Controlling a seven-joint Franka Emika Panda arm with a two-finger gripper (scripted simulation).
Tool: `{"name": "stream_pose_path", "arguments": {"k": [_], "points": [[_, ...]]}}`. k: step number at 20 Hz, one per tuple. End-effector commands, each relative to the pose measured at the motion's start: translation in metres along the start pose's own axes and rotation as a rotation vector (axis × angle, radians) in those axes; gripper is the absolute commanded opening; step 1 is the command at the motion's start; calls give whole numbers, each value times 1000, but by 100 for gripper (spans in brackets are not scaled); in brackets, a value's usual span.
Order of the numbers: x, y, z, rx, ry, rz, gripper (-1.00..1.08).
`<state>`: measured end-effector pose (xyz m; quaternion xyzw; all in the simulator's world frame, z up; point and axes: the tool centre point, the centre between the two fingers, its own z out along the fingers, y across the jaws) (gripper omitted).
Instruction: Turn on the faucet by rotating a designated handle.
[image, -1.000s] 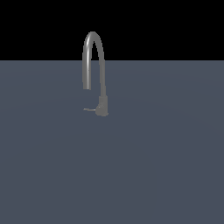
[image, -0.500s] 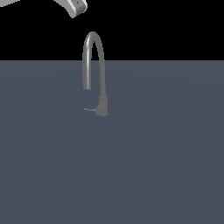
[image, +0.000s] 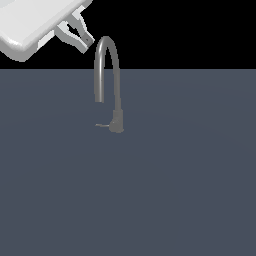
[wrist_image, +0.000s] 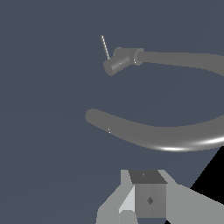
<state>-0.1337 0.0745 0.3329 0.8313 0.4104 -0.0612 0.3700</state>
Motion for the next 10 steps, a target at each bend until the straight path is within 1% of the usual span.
{"name": "stream_pose_path", "arguments": {"k": [1, 10], "points": [[10, -2, 5, -52, -2, -50, -100], [42, -11, 23, -221, -14, -207, -100]]}}
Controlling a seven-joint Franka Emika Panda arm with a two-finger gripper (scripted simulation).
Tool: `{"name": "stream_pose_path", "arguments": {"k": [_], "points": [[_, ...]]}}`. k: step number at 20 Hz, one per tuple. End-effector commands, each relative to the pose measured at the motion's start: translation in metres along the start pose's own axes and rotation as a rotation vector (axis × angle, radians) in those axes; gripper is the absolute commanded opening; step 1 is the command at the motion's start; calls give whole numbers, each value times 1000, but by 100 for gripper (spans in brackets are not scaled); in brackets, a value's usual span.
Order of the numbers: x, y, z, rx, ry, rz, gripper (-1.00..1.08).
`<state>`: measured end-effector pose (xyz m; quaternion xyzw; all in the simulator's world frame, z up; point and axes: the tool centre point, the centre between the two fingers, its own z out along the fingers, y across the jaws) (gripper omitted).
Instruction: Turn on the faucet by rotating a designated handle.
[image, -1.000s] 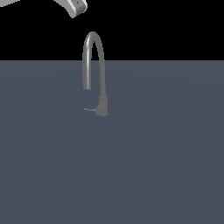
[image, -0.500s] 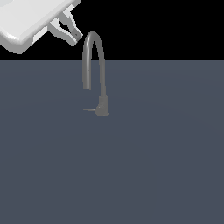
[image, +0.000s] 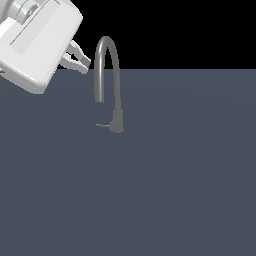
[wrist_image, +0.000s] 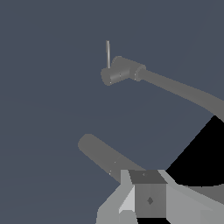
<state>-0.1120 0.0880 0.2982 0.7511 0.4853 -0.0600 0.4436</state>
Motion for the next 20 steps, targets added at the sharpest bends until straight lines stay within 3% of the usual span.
{"name": "stream_pose_path", "arguments": {"k": [1, 20], "points": [[9, -2, 4, -46, -2, -42, -100], [67, -18, 41, -367, -27, -334, -100]]}}
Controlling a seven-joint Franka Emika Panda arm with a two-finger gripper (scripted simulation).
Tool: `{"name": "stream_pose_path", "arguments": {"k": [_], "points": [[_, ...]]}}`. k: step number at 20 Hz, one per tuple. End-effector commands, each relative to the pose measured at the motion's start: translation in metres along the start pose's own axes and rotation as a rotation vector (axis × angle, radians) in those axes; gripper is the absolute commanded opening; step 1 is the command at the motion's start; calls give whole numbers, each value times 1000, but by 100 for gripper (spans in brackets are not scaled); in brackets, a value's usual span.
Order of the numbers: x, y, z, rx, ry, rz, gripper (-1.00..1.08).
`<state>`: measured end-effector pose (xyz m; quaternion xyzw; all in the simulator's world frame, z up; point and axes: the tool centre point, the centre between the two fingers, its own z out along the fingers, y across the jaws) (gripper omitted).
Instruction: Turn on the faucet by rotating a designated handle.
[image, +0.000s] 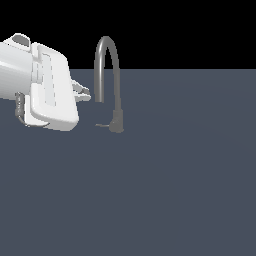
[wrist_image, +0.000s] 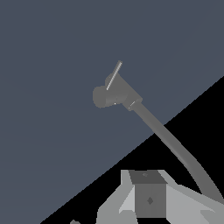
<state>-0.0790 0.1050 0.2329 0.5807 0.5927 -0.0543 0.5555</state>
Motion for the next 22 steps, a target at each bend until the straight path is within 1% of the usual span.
{"name": "stream_pose_path", "arguments": {"k": [1, 22], "points": [[8, -1, 4, -43, -3, -38, -100], [70, -19, 47, -397, -40, -360, -100]]}}
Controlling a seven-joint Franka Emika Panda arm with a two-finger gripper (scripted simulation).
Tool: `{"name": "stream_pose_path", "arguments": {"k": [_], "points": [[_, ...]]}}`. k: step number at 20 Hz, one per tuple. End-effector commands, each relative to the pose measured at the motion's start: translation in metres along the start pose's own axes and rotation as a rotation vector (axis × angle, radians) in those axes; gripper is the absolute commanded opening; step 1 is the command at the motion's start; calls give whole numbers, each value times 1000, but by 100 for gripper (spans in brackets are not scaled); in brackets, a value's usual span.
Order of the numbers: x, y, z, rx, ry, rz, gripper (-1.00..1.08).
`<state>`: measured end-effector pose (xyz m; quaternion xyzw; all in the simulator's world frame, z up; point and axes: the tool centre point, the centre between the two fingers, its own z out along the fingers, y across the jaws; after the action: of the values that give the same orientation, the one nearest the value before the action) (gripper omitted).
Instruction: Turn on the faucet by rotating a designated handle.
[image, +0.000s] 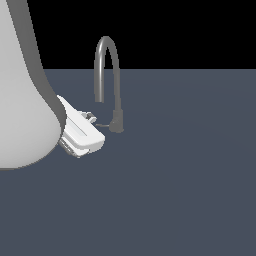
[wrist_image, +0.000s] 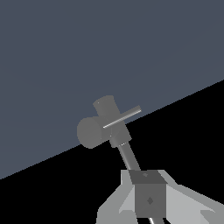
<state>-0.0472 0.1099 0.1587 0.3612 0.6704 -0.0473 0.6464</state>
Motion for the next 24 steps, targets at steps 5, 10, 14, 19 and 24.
{"name": "stream_pose_path", "arguments": {"k": [5, 10, 14, 19, 24], "points": [[20, -5, 12, -110, -13, -102, -100], [34, -10, 23, -192, -24, -180, -100], [45, -14, 32, -258, -33, -244, -100], [58, -18, 43, -335, -45, -319, -100], [67, -22, 53, -395, -54, -379, -100]]}}
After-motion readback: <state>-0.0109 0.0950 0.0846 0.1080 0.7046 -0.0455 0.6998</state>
